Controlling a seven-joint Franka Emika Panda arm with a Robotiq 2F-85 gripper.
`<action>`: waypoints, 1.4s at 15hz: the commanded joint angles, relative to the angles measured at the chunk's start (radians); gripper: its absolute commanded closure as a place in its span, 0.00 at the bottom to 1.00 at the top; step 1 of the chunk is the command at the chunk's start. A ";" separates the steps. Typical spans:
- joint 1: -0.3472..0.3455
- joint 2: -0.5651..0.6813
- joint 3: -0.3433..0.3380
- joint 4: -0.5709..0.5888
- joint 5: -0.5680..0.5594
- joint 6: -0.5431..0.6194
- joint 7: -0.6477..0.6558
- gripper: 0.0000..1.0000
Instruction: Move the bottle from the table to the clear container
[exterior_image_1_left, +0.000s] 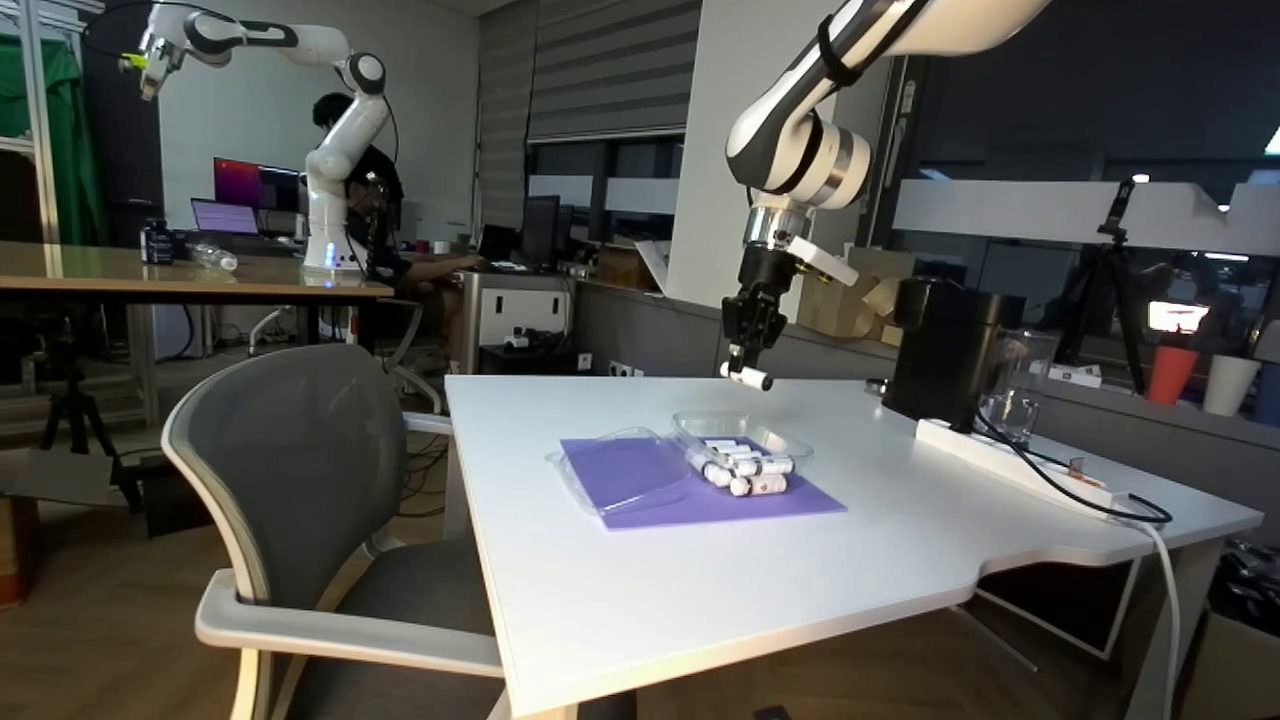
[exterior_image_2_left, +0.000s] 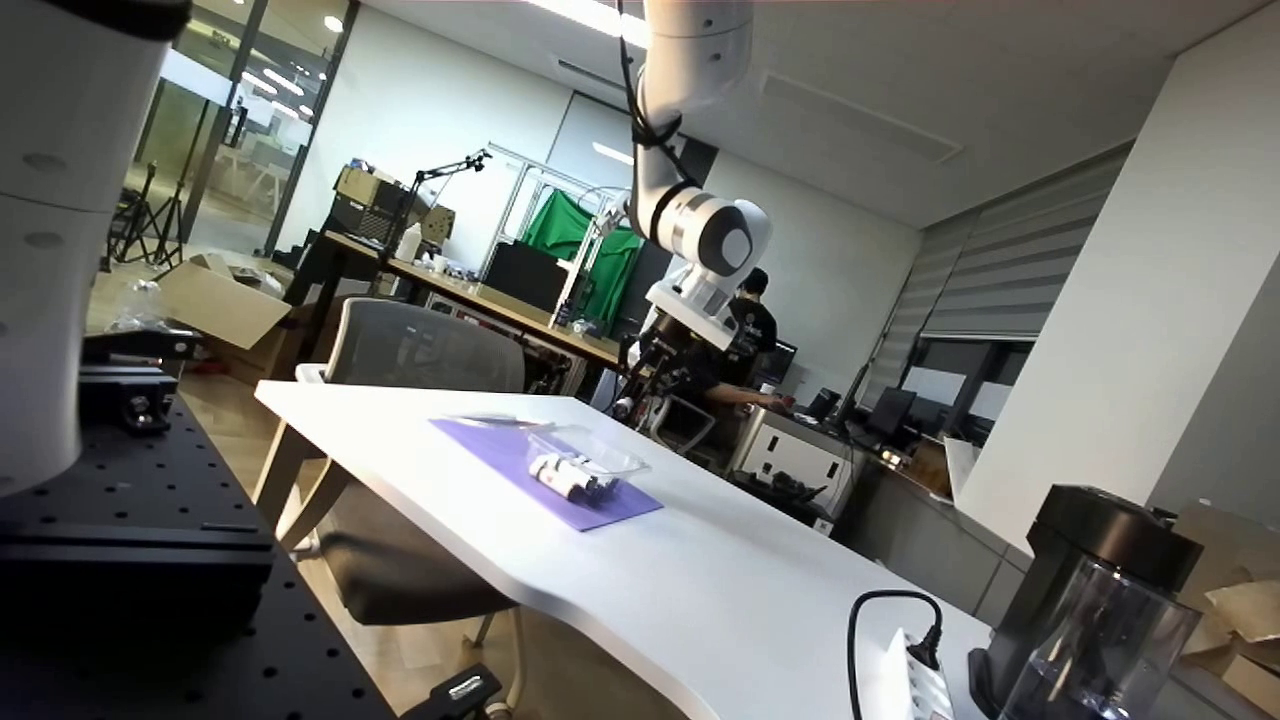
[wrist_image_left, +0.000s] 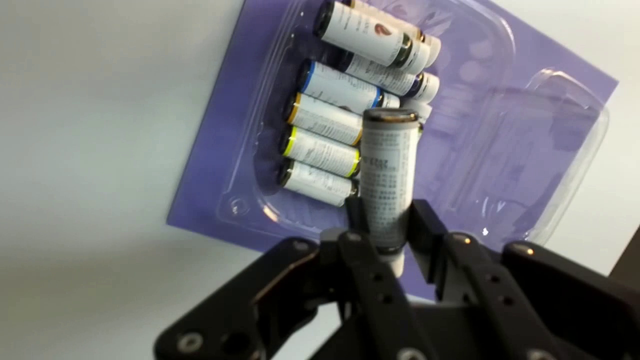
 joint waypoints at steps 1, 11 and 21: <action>-0.003 -0.121 -0.002 -0.234 0.000 0.127 -0.065 0.93; -0.031 -0.122 0.013 -0.401 -0.026 0.411 -0.240 0.93; -0.030 -0.100 -0.007 -0.357 -0.155 0.332 -0.751 0.93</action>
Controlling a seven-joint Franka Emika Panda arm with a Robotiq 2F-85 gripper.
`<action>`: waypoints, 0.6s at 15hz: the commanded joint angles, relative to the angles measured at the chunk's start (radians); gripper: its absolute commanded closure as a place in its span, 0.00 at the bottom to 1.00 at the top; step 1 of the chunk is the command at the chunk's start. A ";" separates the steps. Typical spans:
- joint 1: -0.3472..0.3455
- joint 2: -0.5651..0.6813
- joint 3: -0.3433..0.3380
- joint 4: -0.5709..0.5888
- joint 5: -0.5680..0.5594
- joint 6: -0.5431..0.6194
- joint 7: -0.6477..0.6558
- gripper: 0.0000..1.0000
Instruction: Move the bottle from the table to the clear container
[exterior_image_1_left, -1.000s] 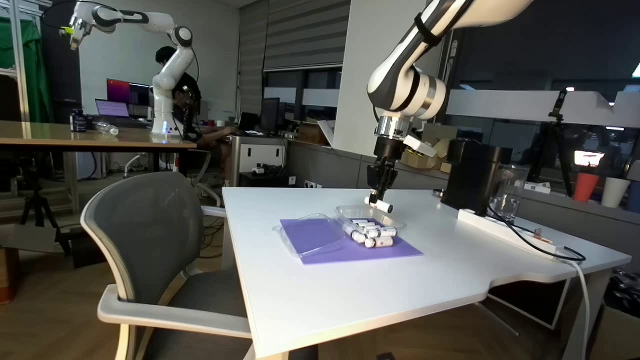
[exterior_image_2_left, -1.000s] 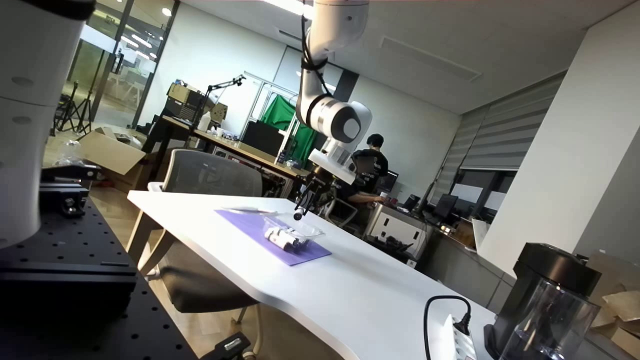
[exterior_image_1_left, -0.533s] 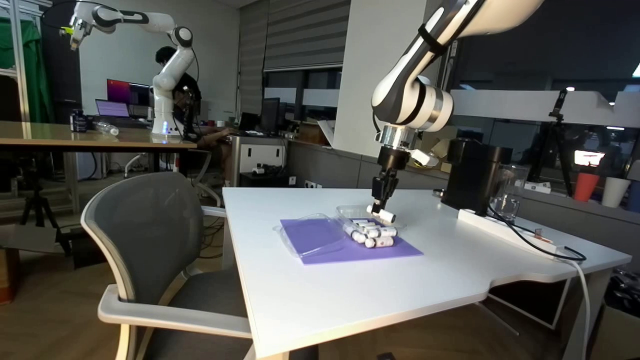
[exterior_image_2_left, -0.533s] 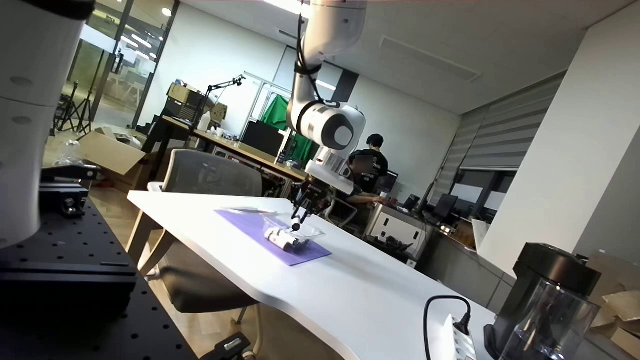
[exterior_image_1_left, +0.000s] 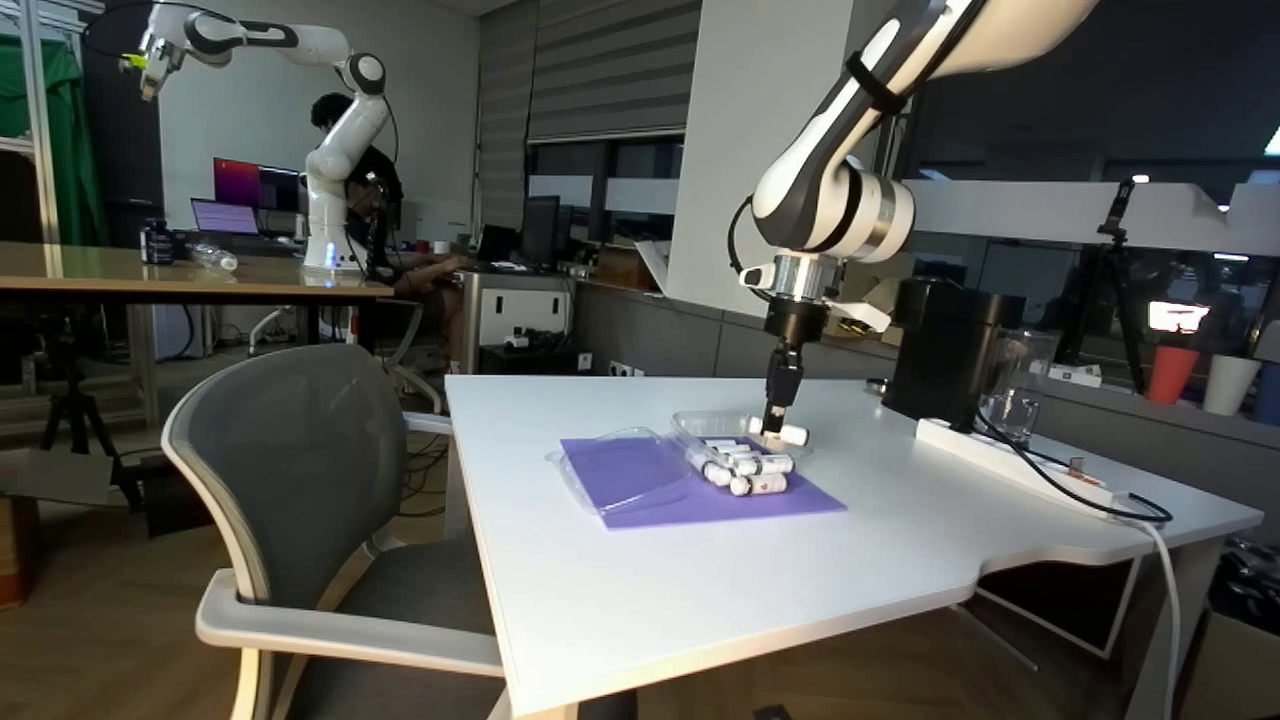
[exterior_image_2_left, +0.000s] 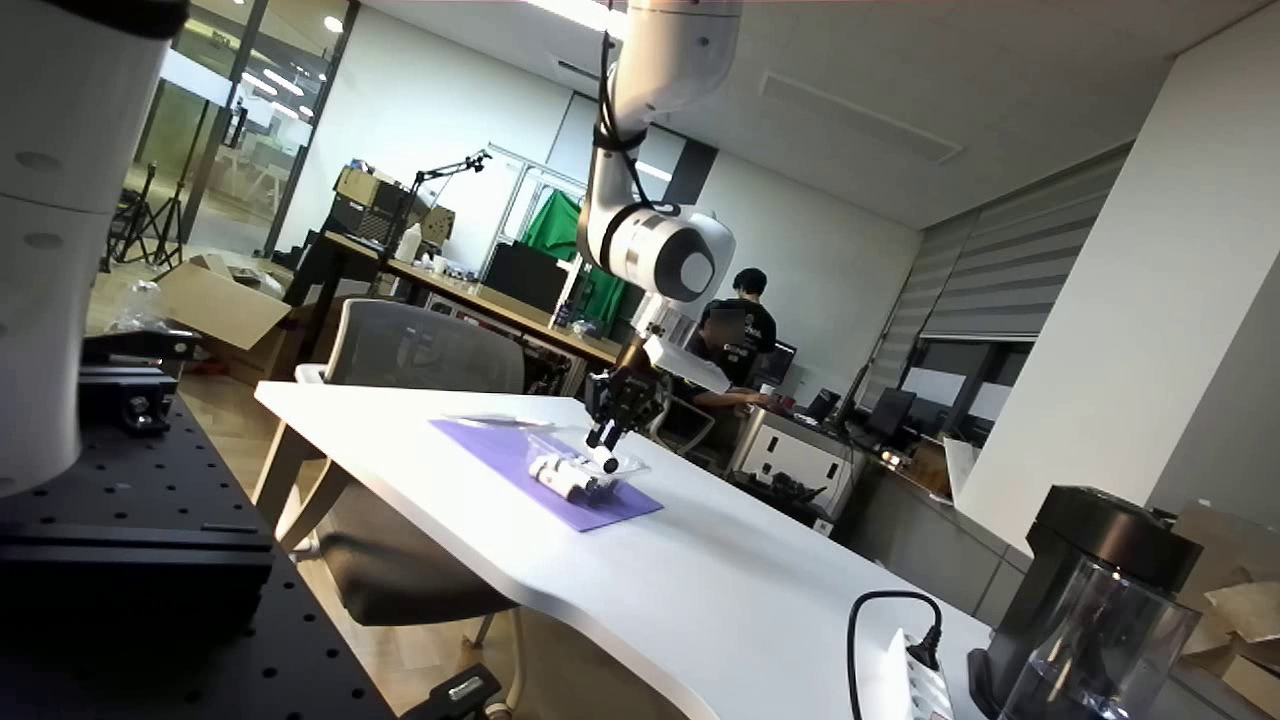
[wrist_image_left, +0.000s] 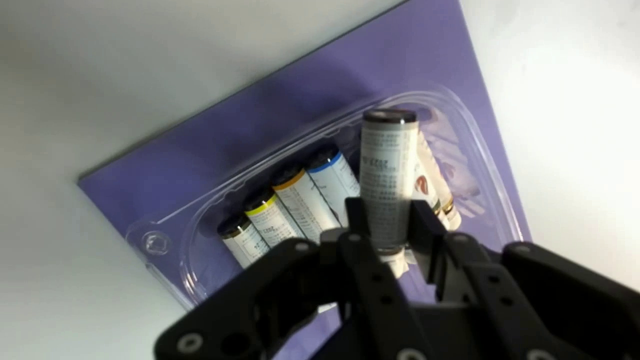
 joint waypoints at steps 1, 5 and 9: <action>0.021 -0.006 -0.019 0.003 -0.071 0.022 -0.128 0.93; 0.042 -0.006 -0.023 -0.010 -0.135 0.133 -0.235 0.93; 0.055 -0.001 -0.023 -0.029 -0.157 0.201 -0.301 0.93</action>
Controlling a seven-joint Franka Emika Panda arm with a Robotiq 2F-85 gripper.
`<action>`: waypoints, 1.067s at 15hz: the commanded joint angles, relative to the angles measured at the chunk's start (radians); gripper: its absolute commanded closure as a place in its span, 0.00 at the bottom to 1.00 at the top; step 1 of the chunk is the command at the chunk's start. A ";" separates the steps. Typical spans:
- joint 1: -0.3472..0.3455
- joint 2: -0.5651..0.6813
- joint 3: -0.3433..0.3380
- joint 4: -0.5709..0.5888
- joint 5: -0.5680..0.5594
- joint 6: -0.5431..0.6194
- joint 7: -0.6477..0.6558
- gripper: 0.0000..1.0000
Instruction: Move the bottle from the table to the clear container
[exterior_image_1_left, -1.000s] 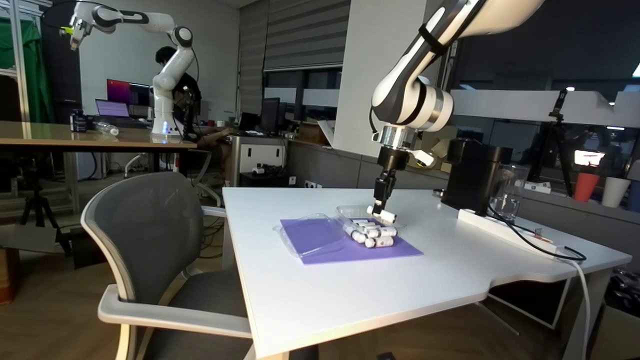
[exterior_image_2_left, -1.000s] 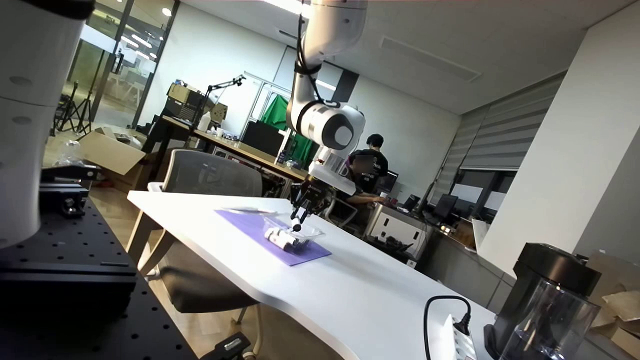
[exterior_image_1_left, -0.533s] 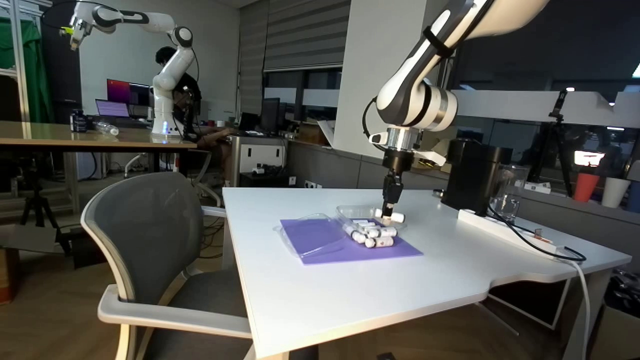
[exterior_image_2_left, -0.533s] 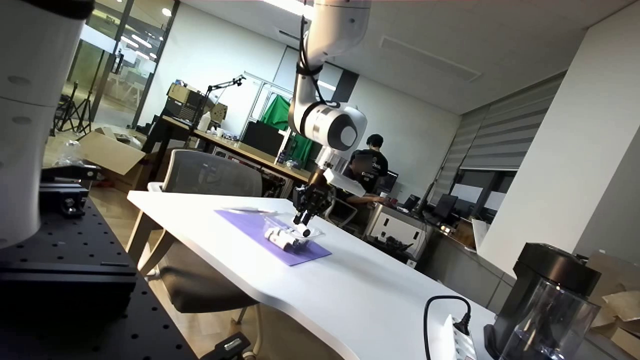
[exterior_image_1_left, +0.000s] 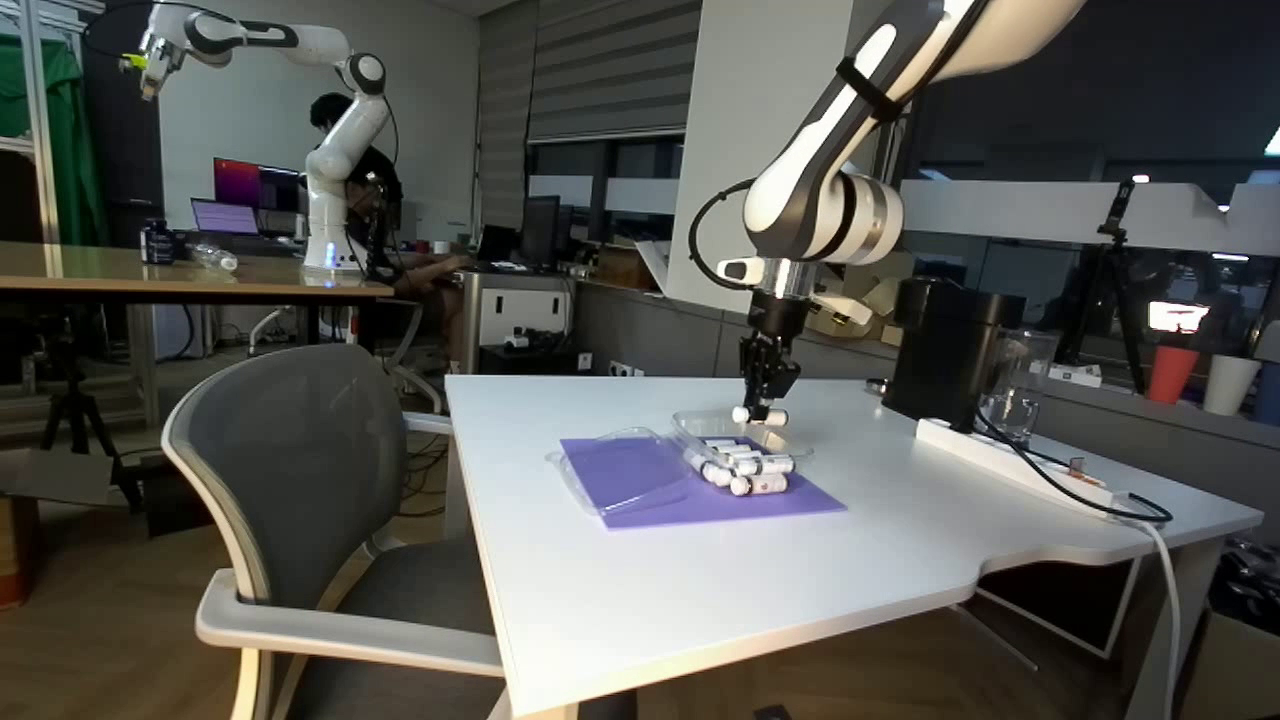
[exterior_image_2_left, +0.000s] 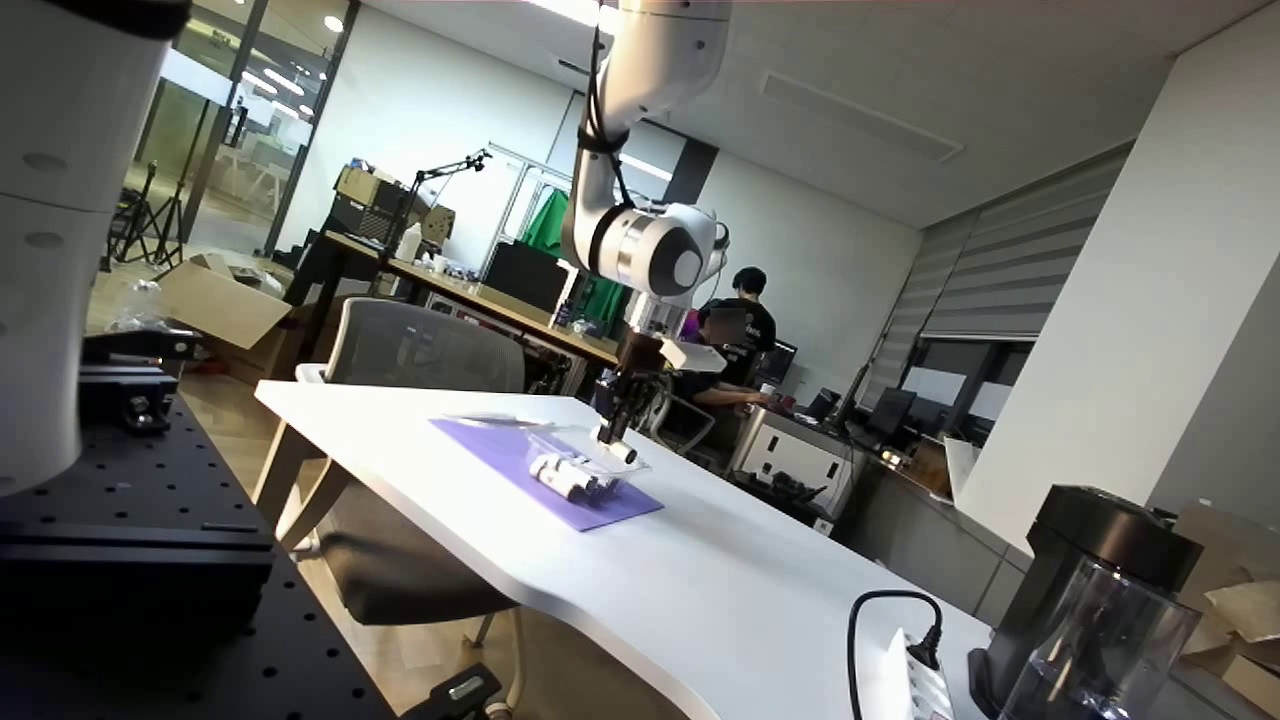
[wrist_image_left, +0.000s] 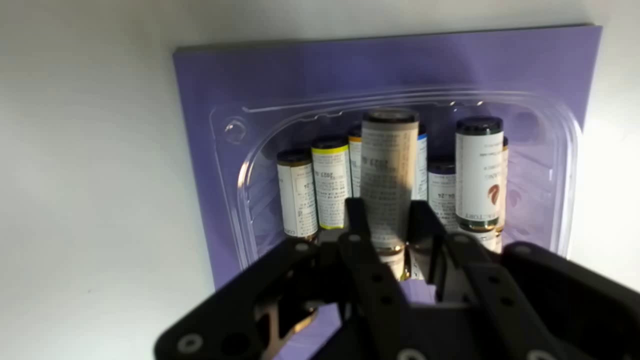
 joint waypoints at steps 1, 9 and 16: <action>0.021 -0.005 -0.013 -0.026 -0.026 0.061 -0.046 0.93; 0.035 0.003 -0.007 -0.084 -0.017 0.096 -0.051 0.93; 0.040 0.006 -0.015 -0.101 -0.007 0.114 -0.017 0.46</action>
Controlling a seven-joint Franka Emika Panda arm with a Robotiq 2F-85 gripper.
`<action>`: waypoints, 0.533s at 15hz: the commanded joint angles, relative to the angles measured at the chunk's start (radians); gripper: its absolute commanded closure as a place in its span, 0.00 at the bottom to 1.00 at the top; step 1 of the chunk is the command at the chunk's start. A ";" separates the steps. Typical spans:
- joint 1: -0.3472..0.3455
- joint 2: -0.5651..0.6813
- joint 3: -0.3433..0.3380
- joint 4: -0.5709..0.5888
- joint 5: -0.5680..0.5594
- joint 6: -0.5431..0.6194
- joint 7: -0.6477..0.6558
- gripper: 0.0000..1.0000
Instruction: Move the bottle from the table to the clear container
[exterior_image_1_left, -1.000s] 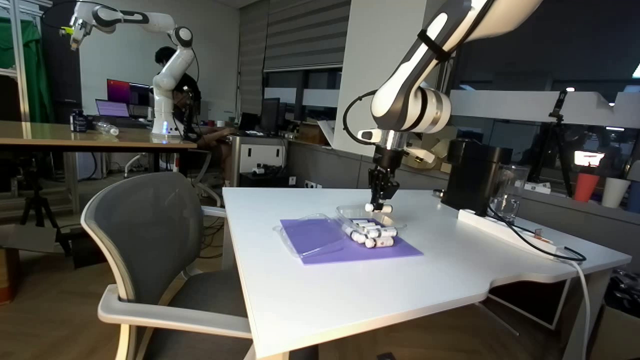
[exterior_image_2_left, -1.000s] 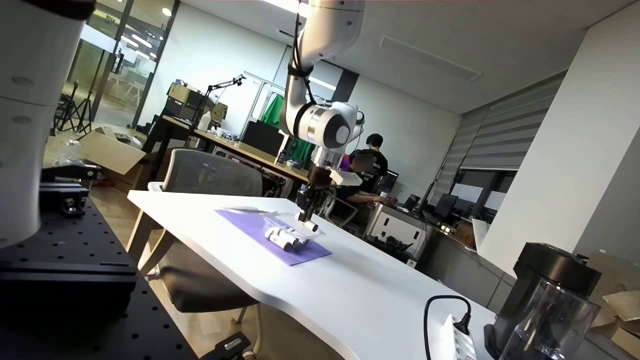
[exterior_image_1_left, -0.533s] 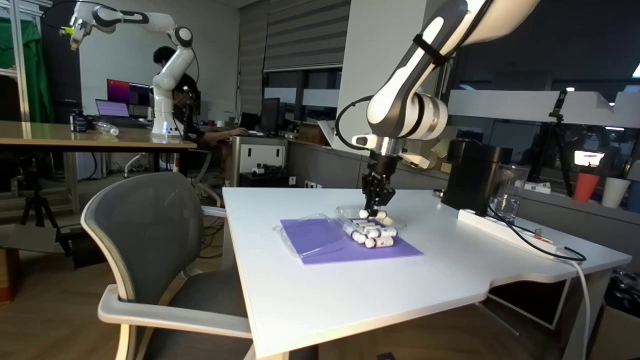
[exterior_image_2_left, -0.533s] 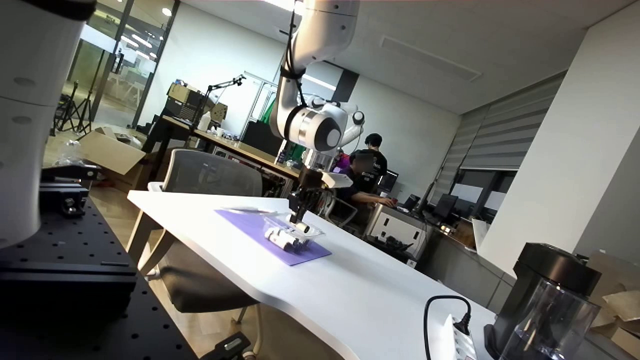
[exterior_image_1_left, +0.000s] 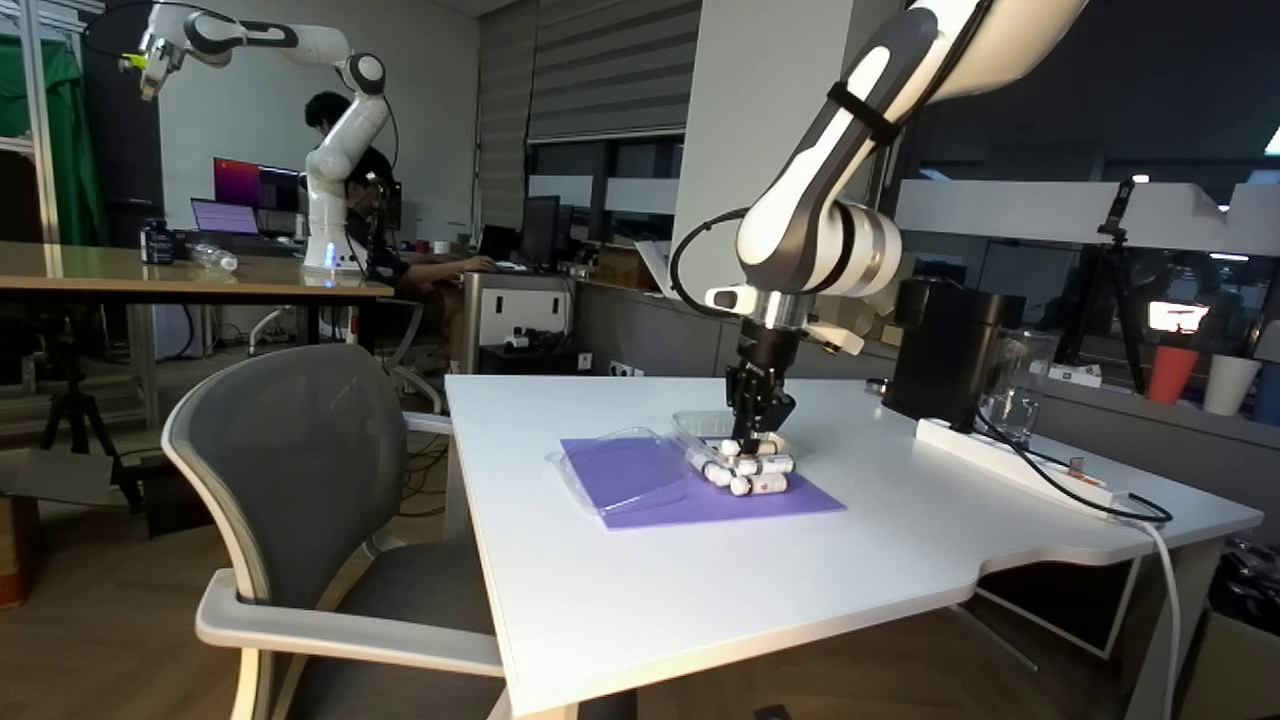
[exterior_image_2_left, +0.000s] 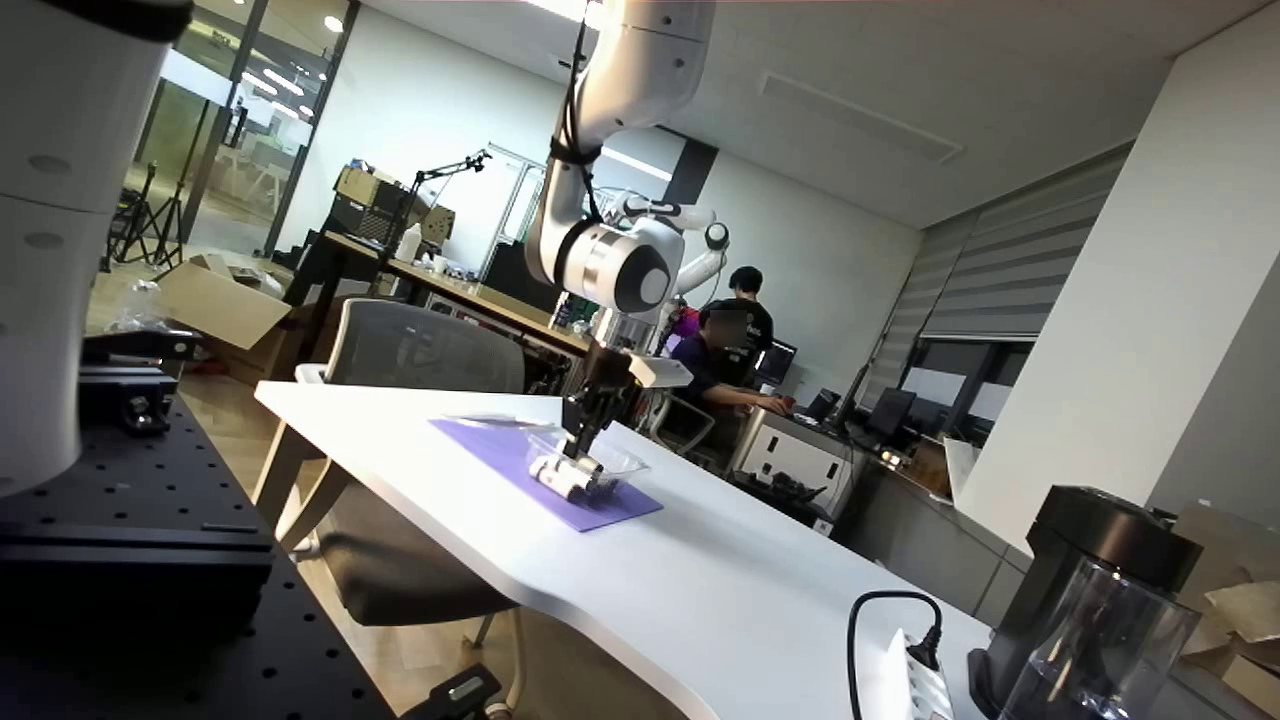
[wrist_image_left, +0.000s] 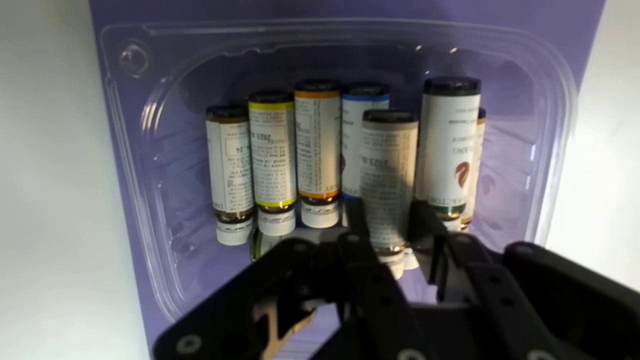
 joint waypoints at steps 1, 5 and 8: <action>0.012 -0.016 -0.017 -0.005 0.004 0.020 0.038 0.42; 0.017 -0.053 -0.036 0.034 0.027 0.003 0.121 0.16; 0.034 -0.106 -0.083 0.074 0.030 -0.053 0.226 0.01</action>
